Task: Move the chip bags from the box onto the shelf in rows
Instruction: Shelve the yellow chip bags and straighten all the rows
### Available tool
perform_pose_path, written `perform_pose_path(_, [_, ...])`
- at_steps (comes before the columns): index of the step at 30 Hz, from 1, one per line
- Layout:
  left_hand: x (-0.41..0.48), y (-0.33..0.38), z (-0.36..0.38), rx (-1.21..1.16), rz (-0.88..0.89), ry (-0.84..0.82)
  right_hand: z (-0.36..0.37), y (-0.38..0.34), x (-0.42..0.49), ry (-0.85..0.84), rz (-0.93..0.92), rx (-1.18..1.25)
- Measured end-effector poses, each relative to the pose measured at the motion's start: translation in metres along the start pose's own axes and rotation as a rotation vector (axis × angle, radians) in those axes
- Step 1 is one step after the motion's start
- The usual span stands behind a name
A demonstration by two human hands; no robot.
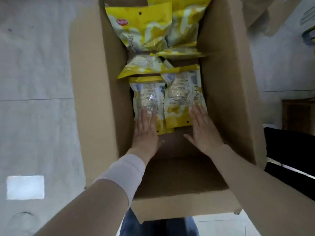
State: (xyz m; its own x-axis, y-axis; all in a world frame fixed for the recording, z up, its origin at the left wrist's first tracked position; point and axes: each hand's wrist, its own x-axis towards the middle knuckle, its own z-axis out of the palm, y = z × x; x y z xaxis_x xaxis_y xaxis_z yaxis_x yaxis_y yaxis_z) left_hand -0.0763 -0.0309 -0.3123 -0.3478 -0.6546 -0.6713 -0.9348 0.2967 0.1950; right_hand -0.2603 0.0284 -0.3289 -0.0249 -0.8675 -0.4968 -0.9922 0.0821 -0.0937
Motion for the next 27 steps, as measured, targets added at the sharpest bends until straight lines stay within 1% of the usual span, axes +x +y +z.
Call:
perform_pose_path(5, [0.045,-0.008,0.041,0.151,-0.023,0.047,0.039,0.019,0.033,0.016,-0.075,-0.022])
perform_pose_path(9, [0.056,-0.009,0.053,0.192,-0.035,0.058,0.052,0.027,0.050,0.029,-0.105,-0.017])
perform_pose_path(11, [0.059,-0.011,0.057,0.223,-0.010,0.073,0.056,0.030,0.056,0.045,-0.116,-0.045])
perform_pose_path(15, [0.065,-0.016,0.062,0.235,0.013,0.133,0.064,0.034,0.063,0.084,-0.128,-0.022])
perform_pose_path(24, [0.068,-0.016,0.055,0.376,0.047,0.132,0.066,0.037,0.058,0.167,-0.151,-0.021])
perform_pose_path(27, [0.070,-0.022,0.057,0.398,0.067,0.190,0.068,0.041,0.061,0.161,-0.182,-0.027])
